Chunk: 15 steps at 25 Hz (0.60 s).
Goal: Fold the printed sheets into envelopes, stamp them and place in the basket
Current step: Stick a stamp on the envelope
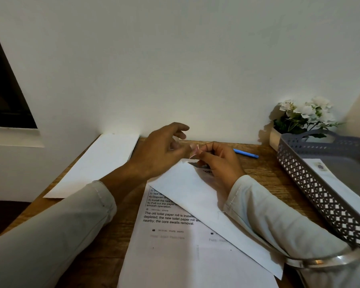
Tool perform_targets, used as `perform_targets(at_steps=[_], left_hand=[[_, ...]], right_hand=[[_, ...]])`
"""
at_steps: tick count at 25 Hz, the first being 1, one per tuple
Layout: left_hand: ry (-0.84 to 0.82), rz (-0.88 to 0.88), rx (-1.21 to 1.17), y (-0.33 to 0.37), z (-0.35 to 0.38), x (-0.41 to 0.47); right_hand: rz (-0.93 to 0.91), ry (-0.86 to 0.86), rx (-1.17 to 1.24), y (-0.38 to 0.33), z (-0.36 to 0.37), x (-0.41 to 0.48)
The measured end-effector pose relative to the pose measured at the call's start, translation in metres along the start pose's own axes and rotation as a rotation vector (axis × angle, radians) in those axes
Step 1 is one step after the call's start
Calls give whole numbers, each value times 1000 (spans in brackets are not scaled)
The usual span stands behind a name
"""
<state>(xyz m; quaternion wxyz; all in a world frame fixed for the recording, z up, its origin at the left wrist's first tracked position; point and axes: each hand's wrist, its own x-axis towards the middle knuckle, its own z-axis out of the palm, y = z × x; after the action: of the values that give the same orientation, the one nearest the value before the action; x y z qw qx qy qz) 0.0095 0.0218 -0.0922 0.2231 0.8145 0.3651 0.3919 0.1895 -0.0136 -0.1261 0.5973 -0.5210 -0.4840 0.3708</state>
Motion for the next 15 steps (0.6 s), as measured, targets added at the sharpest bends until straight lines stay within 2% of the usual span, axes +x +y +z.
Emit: perform_targets(at_steps=[2, 7, 12, 15], left_hand=[[-74, -10, -35, 10, 4, -6], [10, -74, -136, 8, 8, -4], [-126, 26, 74, 8, 2, -6], [-144, 25, 103, 9, 0, -4]], right_hand=[[-9, -4, 79, -3, 1, -3], [-58, -13, -48, -7, -1, -6], [-200, -87, -63, -5, -2, -8], [-186, -114, -129, -7, -1, -9]])
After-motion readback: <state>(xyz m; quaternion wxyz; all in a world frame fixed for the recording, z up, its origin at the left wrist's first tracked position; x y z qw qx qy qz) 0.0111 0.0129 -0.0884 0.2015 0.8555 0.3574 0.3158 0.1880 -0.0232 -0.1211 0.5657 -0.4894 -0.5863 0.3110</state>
